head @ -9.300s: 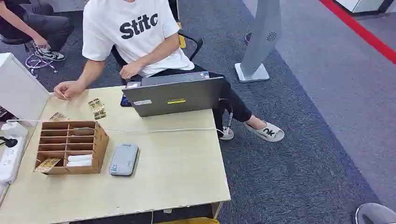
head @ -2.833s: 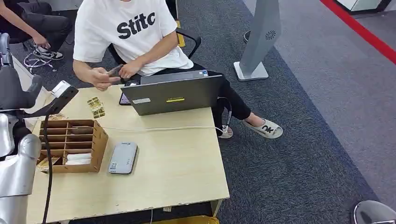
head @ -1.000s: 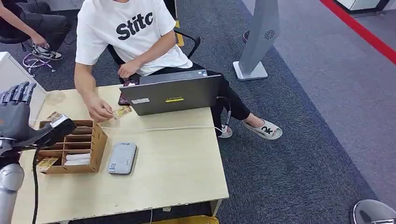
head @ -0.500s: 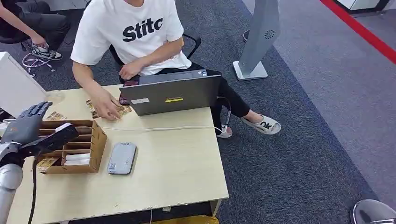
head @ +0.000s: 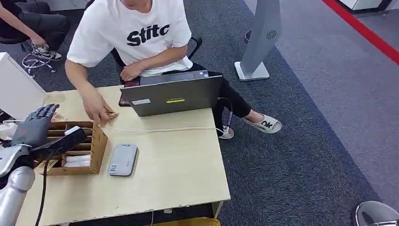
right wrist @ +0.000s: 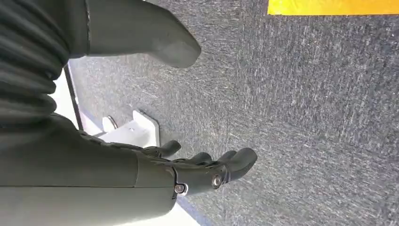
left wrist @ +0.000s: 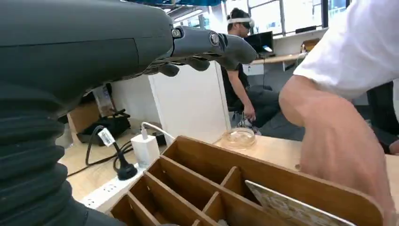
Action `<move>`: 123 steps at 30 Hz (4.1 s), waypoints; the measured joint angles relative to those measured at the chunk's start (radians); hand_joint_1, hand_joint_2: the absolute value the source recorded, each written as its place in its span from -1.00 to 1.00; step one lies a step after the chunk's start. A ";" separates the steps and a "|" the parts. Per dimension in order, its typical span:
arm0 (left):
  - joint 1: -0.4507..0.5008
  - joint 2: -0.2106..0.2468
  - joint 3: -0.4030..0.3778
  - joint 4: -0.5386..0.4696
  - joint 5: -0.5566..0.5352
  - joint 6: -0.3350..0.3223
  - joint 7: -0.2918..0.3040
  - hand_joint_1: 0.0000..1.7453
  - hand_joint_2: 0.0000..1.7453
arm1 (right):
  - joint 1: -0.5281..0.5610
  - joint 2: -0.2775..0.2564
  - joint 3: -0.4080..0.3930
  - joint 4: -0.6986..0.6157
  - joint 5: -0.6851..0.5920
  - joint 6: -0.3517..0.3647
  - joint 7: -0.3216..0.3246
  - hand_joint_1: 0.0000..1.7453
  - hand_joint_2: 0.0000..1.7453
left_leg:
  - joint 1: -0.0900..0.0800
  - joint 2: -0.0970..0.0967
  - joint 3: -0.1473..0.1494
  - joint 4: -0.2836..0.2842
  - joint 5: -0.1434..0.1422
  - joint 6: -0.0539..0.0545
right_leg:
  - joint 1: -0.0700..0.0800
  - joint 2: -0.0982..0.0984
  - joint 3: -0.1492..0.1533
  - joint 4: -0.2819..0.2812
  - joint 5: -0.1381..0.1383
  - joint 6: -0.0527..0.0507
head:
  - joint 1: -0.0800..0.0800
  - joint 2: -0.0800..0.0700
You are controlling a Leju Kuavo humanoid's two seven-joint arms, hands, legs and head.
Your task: Pass the card to the sensor for recognition and then transmit it.
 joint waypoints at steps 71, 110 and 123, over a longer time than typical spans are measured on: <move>0.002 -0.089 -0.008 0.084 -0.080 0.095 -0.021 1.00 1.00 | 0.000 0.000 0.000 0.000 0.073 0.004 0.014 -1.00 1.00 | 0.000 0.000 0.000 0.000 0.000 0.000 | 0.000 0.000 0.000 0.000 0.000 0.000 | 0.000 0.000; -0.328 -0.070 0.107 0.071 -0.245 0.264 0.107 1.00 1.00 | 0.000 0.000 0.000 0.000 0.179 0.013 0.017 -1.00 1.00 | 0.000 -0.001 0.000 0.000 0.001 -0.001 | 0.000 -0.001 0.000 0.001 0.001 0.000 | 0.000 0.000; -0.335 -0.086 0.147 0.158 -0.239 0.336 0.100 -1.00 1.00 | 0.000 0.000 0.000 0.000 0.188 0.013 0.018 -1.00 1.00 | 0.000 -0.001 0.000 0.000 0.001 -0.001 | 0.000 -0.001 0.000 0.001 0.001 0.000 | 0.000 0.000</move>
